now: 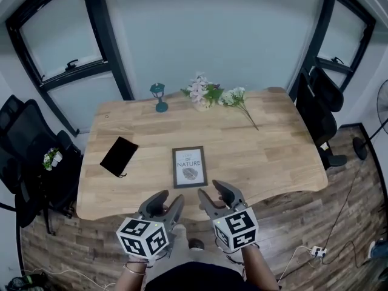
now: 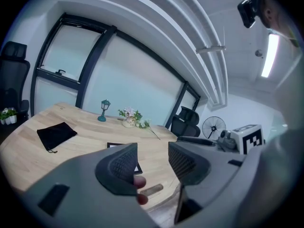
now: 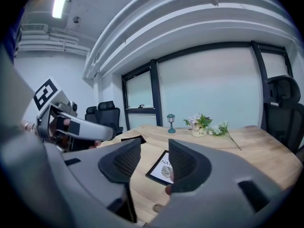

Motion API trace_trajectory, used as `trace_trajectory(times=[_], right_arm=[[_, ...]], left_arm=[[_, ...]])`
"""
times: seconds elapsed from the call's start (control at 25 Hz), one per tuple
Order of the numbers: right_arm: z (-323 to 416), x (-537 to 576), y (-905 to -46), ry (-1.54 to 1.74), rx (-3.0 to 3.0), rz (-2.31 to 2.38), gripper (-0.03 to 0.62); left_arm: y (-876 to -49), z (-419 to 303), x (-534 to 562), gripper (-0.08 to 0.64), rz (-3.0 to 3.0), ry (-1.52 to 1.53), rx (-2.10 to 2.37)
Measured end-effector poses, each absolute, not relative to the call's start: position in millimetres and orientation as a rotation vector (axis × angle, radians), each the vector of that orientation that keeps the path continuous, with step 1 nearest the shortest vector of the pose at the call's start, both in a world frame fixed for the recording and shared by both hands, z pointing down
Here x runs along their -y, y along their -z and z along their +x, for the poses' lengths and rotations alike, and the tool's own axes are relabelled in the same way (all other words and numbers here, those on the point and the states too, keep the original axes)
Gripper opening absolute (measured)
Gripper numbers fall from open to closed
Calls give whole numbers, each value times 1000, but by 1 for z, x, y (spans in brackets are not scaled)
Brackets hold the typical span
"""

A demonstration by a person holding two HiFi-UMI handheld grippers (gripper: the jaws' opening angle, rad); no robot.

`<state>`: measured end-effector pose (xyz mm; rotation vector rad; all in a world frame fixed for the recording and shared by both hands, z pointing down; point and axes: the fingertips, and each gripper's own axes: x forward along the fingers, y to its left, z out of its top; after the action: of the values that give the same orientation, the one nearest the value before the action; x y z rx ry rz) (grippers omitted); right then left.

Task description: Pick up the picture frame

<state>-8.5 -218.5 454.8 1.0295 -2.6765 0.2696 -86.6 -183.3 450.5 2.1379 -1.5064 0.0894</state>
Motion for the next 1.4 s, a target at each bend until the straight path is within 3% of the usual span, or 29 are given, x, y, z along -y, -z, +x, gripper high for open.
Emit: trace_trajectory(times=[1.4], right_arm=[[-44,331,-547,-415,2481,1008,164]], left_arm=[[-531,-124,308,184,2040,-235,1381]])
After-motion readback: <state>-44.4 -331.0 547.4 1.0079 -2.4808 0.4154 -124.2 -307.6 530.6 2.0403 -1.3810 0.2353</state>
